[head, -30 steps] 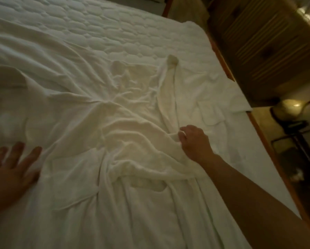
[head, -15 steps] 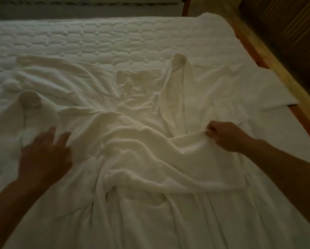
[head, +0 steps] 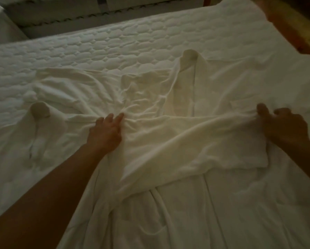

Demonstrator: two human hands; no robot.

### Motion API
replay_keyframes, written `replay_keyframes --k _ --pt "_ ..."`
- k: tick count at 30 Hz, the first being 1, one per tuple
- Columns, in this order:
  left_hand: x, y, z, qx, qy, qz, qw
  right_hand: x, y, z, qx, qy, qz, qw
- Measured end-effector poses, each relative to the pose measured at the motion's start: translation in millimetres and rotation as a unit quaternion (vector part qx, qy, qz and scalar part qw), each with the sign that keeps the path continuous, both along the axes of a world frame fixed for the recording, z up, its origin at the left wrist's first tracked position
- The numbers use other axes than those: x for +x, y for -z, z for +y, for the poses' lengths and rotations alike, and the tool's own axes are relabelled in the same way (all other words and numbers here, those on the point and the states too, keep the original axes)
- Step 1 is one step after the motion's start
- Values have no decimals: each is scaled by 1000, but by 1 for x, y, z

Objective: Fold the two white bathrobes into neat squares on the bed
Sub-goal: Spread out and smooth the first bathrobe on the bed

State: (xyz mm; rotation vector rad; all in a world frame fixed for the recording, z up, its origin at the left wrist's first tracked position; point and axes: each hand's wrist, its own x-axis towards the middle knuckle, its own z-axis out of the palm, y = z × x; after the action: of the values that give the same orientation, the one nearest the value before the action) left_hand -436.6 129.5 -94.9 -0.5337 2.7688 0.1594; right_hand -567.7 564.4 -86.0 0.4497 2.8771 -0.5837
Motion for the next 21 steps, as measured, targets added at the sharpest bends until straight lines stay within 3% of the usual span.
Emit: replay_keyframes --k 2,10,15,18,21 --pt "-8 4 -6 4 19 -23 1000 5 -4 6 -31 39 -4 999" --pt "-11 16 9 -26 -5 102 994 53 3 -3 -140 32 -67 987" --pt "-4 23 9 -22 1 152 988 54 3 4 -290 80 -134 944" --pt "-7 19 10 -31 1 163 986 40 -10 32 -98 -4 23 995" --pt "-9 20 12 -39 0 155 987 42 -7 51 -12 -89 81 993"
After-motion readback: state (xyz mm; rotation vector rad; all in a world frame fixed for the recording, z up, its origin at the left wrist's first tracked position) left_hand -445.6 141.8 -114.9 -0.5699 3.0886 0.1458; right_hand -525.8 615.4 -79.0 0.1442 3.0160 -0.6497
